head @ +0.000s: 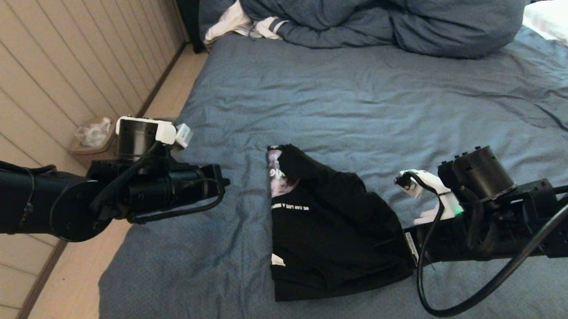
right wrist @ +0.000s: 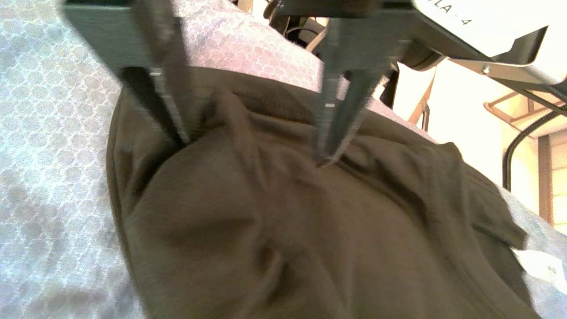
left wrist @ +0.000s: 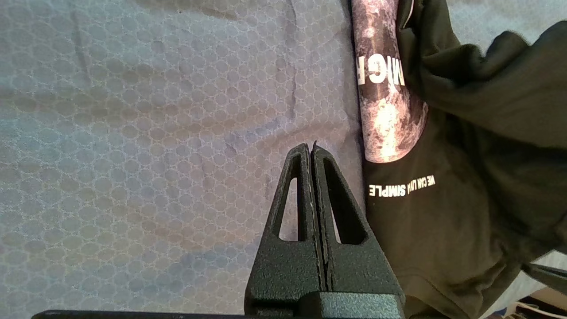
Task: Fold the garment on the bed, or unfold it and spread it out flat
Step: Unford the black T-shirt
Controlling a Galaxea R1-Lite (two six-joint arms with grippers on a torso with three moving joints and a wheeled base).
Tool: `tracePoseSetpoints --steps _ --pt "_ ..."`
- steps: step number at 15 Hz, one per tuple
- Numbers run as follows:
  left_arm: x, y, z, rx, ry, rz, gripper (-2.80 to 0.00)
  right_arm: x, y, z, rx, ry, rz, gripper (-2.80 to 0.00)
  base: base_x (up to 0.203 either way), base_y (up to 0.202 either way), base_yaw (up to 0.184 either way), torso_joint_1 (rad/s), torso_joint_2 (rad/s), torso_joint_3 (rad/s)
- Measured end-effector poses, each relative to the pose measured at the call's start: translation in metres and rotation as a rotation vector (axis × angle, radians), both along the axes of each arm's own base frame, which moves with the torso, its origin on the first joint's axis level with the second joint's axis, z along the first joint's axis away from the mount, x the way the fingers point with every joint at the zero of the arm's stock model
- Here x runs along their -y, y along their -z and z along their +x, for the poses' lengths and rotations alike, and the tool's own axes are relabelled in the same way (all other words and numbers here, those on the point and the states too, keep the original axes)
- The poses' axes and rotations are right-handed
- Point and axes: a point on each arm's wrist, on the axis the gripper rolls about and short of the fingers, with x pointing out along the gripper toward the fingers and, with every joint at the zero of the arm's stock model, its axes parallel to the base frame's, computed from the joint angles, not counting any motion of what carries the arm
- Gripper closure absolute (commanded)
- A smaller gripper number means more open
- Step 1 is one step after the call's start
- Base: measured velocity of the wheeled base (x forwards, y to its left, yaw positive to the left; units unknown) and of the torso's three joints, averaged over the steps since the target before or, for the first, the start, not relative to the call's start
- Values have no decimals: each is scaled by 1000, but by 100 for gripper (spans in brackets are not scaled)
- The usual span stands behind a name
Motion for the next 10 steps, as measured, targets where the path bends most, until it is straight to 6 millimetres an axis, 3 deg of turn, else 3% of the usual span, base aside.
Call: tracePoseSetpoints --steps 5,10 --pt "0 0 0 0 0 -1 0 -7 -19 -7 61 -33 36 0 0 0 0 0 0 0" --pt "0 -2 0 7 -2 -3 0 -34 -42 -15 129 -132 83 0 0 0 0 0 0 0"
